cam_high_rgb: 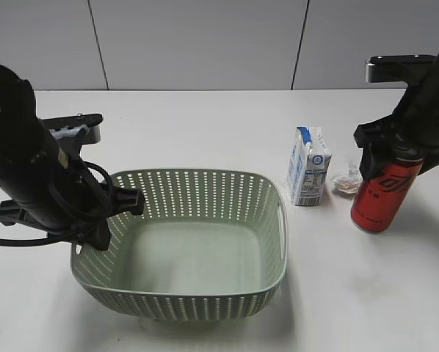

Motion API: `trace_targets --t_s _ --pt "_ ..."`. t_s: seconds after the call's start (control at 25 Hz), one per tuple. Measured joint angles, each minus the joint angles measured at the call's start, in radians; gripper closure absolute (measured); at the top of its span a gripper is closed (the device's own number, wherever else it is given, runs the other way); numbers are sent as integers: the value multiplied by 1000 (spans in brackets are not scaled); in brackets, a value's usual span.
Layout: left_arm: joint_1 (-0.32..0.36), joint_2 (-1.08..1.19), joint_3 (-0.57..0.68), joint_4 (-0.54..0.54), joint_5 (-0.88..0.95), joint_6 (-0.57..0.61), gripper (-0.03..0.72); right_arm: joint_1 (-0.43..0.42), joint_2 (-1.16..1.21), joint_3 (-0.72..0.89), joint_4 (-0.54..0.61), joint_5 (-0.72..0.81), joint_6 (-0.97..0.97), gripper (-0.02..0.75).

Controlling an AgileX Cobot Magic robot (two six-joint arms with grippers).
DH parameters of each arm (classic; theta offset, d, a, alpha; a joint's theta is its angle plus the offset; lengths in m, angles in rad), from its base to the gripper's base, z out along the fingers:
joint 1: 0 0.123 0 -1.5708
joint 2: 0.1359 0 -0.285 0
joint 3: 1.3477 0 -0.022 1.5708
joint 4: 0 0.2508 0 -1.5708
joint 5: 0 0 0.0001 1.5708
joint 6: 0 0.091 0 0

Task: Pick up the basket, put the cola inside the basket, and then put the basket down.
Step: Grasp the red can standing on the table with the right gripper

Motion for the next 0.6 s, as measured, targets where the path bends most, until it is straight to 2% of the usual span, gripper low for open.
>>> trace_targets --t_s 0.16,0.6 --pt "0 0 0 1 0 0 688 0 1 0 1 -7 1 192" --pt "0 0 0 2 -18 0 688 0 1 0 1 -8 3 196"
